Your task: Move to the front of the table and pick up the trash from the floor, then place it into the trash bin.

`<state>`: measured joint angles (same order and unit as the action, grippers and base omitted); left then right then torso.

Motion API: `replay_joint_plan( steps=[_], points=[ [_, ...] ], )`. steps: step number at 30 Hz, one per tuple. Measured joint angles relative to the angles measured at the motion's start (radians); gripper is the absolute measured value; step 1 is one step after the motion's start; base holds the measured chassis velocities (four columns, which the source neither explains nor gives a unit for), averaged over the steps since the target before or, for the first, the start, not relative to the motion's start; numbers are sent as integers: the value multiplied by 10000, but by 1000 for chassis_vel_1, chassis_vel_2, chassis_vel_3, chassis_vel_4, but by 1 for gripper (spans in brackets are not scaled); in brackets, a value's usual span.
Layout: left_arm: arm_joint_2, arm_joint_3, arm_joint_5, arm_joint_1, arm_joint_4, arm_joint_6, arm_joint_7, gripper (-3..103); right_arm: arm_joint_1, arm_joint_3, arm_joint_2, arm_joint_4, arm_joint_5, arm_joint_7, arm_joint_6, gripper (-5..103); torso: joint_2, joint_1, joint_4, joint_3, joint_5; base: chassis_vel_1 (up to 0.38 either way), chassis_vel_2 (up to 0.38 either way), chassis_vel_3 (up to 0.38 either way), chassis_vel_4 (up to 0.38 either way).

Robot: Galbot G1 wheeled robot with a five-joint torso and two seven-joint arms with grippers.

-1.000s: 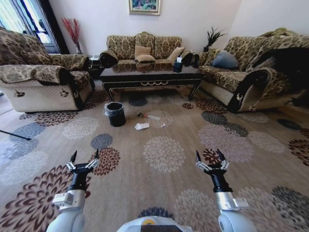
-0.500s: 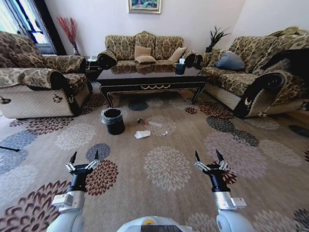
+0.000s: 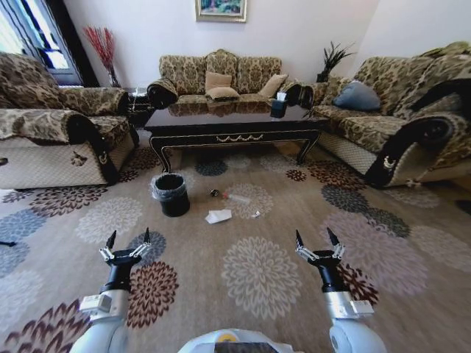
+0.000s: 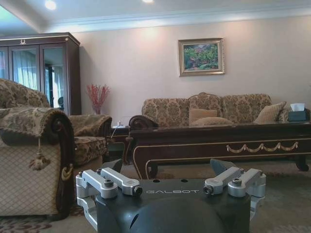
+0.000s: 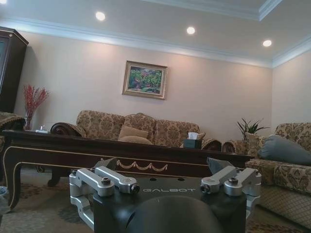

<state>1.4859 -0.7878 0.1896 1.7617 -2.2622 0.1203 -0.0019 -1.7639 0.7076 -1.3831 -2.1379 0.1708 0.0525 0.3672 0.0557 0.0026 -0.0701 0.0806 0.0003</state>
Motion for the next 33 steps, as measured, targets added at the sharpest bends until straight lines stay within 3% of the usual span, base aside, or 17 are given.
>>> replay_joint_plan(
  steps=[28, 33],
  points=[
    [12, 11, -23, 17, 247, 114, 17, 100, 88, -67, -69, 181, -84, 9, 77, 100, 4, 1, 0, 2, -5, -252, 257, 259, -259],
    [19, 34, 6, -21, 296, 124, 16, 100, 258, -154, -67, 278, -140, -627, 226, 100, 4, 3, -1, 3, -3, -251, 252, 247, -258]
  ],
)
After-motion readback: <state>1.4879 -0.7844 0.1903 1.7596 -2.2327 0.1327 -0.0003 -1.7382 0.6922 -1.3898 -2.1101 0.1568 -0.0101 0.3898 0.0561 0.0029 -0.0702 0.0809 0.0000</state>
